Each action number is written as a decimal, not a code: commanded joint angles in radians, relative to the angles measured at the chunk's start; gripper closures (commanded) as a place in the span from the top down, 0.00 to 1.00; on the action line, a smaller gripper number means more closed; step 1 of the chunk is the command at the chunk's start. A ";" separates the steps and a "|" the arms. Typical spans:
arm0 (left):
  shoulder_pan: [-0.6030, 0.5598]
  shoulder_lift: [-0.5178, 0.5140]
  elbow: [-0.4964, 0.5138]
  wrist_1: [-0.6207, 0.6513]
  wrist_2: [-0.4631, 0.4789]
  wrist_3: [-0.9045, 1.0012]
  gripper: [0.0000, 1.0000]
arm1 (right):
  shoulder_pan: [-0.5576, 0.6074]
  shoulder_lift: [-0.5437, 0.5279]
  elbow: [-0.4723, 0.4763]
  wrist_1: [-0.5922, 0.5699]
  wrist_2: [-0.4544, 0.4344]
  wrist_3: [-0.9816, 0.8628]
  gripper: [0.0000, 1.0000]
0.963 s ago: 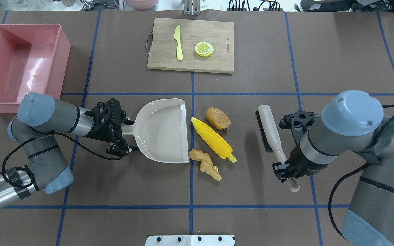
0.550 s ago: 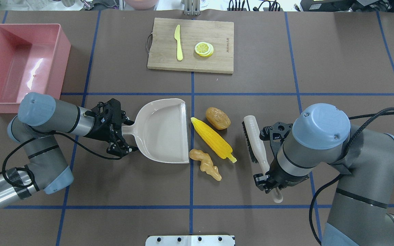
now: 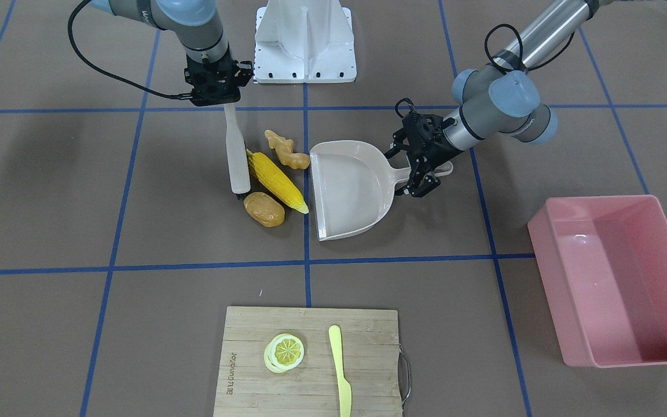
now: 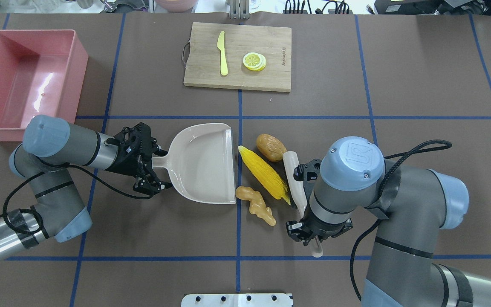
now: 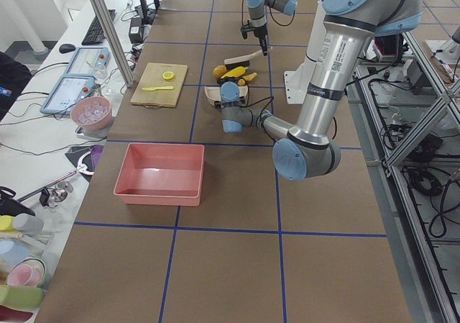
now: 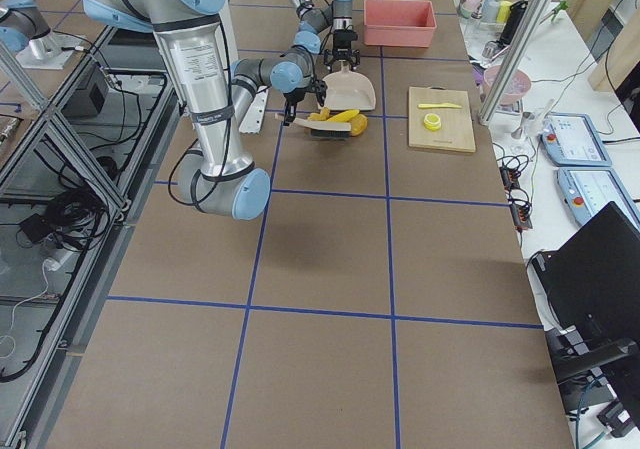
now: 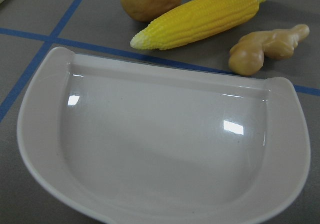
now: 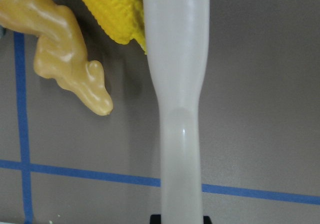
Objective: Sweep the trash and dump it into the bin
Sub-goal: 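Sweep the corn cob and ginger into the dustpan with the right gripper's brush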
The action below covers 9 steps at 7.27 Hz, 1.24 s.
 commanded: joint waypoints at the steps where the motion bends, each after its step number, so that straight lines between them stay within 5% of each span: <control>1: 0.000 0.000 0.000 -0.001 0.009 0.000 0.97 | -0.012 0.035 -0.021 0.006 -0.001 0.035 0.00; 9: 0.000 0.002 -0.002 0.001 0.021 0.002 0.97 | -0.026 0.253 -0.189 0.008 0.001 0.116 0.00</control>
